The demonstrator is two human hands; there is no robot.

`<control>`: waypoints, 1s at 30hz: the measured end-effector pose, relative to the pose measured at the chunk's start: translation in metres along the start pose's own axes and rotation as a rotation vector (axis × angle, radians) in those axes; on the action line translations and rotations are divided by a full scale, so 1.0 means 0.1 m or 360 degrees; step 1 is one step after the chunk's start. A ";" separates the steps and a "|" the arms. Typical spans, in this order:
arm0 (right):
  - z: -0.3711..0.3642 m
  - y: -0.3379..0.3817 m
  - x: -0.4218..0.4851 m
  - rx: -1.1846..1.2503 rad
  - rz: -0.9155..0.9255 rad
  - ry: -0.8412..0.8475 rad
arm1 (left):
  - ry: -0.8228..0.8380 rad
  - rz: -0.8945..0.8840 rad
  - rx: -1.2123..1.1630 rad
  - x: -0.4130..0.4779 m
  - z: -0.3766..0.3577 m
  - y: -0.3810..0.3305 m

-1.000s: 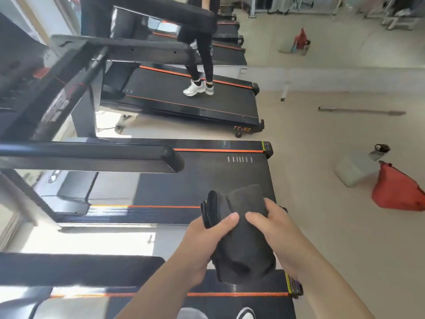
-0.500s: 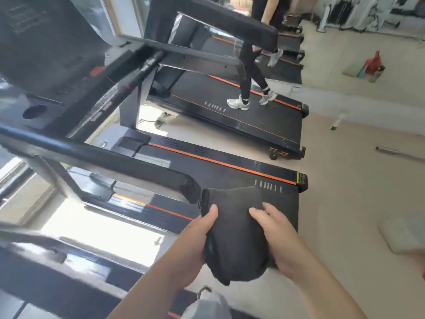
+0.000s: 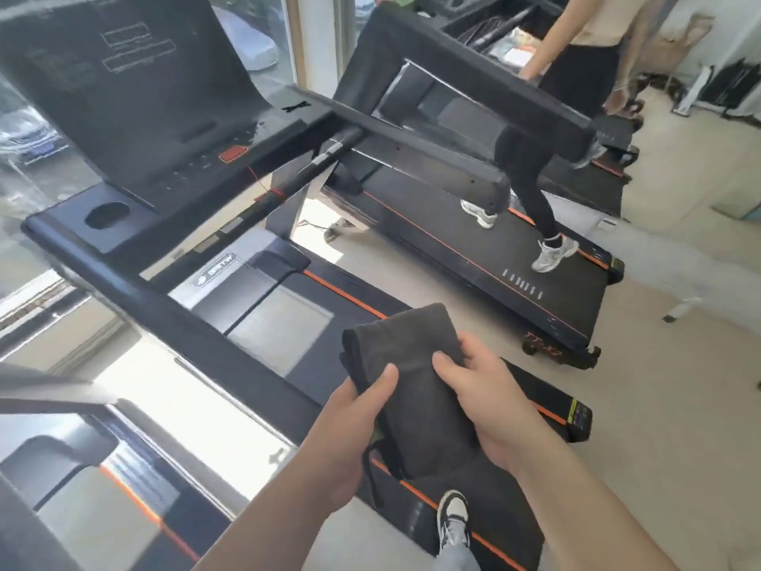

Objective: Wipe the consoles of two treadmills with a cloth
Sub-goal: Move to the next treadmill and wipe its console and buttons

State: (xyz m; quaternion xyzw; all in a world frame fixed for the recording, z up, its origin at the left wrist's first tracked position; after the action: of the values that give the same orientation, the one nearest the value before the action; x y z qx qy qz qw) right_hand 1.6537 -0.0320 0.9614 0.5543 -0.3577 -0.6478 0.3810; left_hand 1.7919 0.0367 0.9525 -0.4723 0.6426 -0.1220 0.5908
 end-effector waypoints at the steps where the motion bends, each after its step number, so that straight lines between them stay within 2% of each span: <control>1: -0.04 0.07 0.17 -0.0035 -0.0002 0.0061 | -0.0074 -0.0004 -0.0042 0.12 -0.03 -0.06; 4: -0.18 0.28 0.66 -0.0166 0.0042 0.0267 | -0.0232 -0.0082 -0.0200 0.40 -0.13 -0.26; 13: -1.00 0.85 1.67 -0.0571 0.0286 0.0606 | -0.0813 -0.0254 -0.0611 0.90 -0.03 -0.91; 23: -3.07 1.47 2.36 -0.0866 0.0530 0.1060 | -0.1313 -0.0456 -0.0957 1.74 1.11 -1.98; 26: -3.67 1.69 2.60 -0.0944 0.0625 0.1122 | -0.1459 -0.0449 -0.0994 2.08 1.45 -2.37; 30: -4.34 2.01 2.87 -0.0969 0.0722 0.1112 | -0.1485 -0.0527 -0.1028 2.37 1.76 -2.90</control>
State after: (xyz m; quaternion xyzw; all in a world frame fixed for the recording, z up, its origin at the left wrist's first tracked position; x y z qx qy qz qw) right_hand 2.0756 -0.3962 0.9555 0.5100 -0.1157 -0.3997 0.7528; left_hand 2.1141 -0.2228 0.9592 -0.7261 0.2371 0.2097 0.6104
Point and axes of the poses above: each hand's wrist, its own x-axis towards the middle knuckle, its own z-axis out of the back of the hand, y = z × x, the point moved 8 cm from there along x, towards the middle knuckle, and after that the axes turned 15 degrees about -y, right-handed, at the moved point
